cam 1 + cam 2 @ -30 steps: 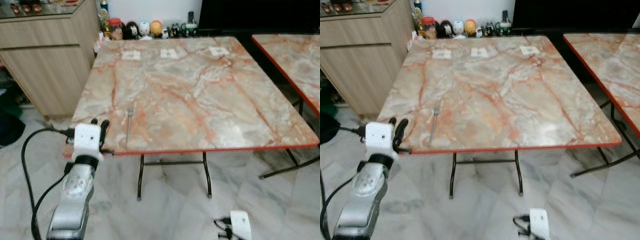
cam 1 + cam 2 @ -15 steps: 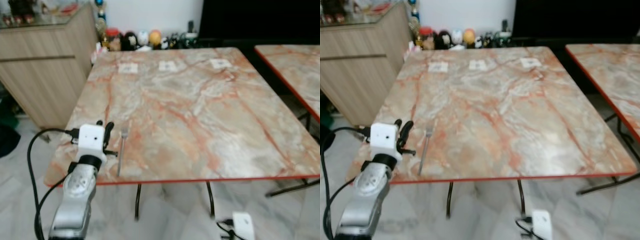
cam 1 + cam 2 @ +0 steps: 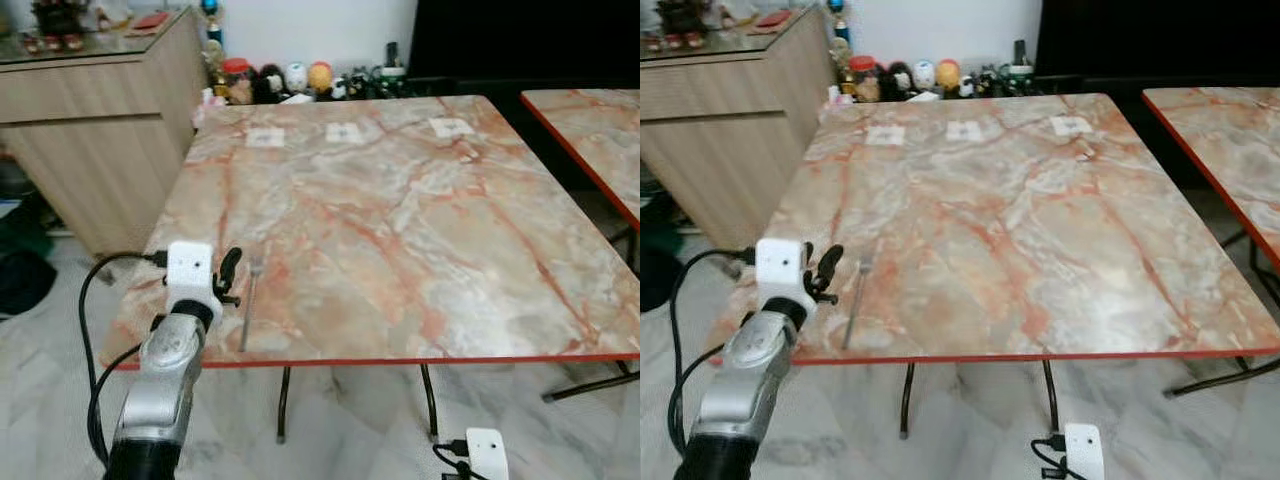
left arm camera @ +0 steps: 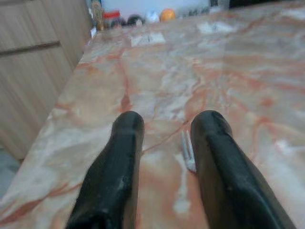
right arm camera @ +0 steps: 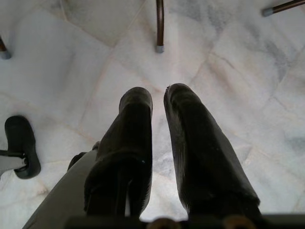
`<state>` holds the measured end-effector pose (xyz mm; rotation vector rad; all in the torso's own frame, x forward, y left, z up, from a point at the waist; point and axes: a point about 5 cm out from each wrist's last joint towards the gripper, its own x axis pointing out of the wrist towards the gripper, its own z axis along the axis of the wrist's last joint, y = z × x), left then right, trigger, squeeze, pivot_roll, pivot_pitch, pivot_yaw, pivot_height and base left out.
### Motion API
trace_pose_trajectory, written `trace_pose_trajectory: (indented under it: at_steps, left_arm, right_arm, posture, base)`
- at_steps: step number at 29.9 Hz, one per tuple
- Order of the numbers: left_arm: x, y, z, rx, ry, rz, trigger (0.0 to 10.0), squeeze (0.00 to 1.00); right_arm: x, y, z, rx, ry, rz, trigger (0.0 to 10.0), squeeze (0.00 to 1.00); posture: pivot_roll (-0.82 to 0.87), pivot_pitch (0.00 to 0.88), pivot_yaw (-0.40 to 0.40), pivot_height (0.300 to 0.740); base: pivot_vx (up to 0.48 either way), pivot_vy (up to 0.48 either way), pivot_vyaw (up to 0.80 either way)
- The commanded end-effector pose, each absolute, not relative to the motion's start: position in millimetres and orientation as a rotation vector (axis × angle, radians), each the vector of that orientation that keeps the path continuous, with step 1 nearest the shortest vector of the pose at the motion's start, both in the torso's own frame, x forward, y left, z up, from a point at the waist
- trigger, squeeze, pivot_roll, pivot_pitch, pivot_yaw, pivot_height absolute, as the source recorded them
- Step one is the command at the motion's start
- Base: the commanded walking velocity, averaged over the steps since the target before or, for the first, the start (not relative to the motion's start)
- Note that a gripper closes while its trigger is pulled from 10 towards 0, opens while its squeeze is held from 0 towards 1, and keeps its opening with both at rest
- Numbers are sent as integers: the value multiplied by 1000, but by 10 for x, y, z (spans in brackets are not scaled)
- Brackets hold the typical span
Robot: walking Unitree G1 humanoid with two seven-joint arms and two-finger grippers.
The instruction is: Setting the table
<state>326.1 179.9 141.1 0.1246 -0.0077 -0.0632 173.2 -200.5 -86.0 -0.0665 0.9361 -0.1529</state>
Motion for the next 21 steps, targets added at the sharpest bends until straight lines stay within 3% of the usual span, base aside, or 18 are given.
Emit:
trace_pose_trajectory:
  at_steps: [1,5,6,7,21]
  left_arm:
    - [3308,1737,1311,143,48,-87,10000,1000]
    - [3409,1597,1233,142,92,-142,10000,1000]
    - [3425,1569,1216,146,100,-150,10000,792]
    - [3445,1546,1202,140,105,-152,10000,0]
    - [3619,1542,1086,146,177,-100,10000,0]
  right_arm:
    - [1700,-1992,-878,-61,951,-158,10000,0]
    - [1698,-1993,-878,-58,950,-163,10000,0]
    - [1699,-1992,-878,-58,949,-164,10000,0]
    - [1701,-1991,-877,-57,947,-165,10000,0]
    - [1730,-1969,-863,-61,925,-162,10000,0]
  posture:
    - [-27,52,31,732]
    - [-34,47,37,732]
    - [-37,44,38,732]
    - [-43,43,40,732]
    - [-49,33,40,732]
  base:
    - [0,0,0]
    - [0,0,0]
    - [0,0,0]
    - [0,0,0]
    - [0,0,0]
